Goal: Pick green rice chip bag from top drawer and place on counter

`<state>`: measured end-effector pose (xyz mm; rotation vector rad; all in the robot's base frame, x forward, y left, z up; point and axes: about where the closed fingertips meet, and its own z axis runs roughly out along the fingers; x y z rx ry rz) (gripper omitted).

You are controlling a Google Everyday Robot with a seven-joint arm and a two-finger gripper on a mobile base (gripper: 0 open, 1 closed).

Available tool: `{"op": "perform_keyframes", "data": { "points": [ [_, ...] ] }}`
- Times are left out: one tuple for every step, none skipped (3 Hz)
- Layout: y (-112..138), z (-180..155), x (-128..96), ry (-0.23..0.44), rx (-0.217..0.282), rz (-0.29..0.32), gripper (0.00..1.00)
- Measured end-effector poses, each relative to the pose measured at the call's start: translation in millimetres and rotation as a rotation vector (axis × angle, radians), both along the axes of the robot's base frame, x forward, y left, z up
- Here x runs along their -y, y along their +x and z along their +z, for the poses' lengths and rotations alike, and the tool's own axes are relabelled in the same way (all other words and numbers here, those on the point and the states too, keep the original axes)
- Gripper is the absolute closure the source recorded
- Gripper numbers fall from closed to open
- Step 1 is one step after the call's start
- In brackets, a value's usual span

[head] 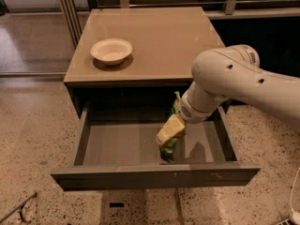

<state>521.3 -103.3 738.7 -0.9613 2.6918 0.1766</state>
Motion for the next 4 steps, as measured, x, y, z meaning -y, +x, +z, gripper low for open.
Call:
{"op": "perform_keyframes", "data": {
  "points": [
    [10, -17, -11, 0.026, 0.02, -0.006, 0.0],
    [21, -35, -17, 0.038, 0.044, -0.006, 0.0],
    [22, -35, -17, 0.04, 0.048, -0.007, 0.19],
    [22, -35, -17, 0.04, 0.048, -0.007, 0.42]
  ]
}}
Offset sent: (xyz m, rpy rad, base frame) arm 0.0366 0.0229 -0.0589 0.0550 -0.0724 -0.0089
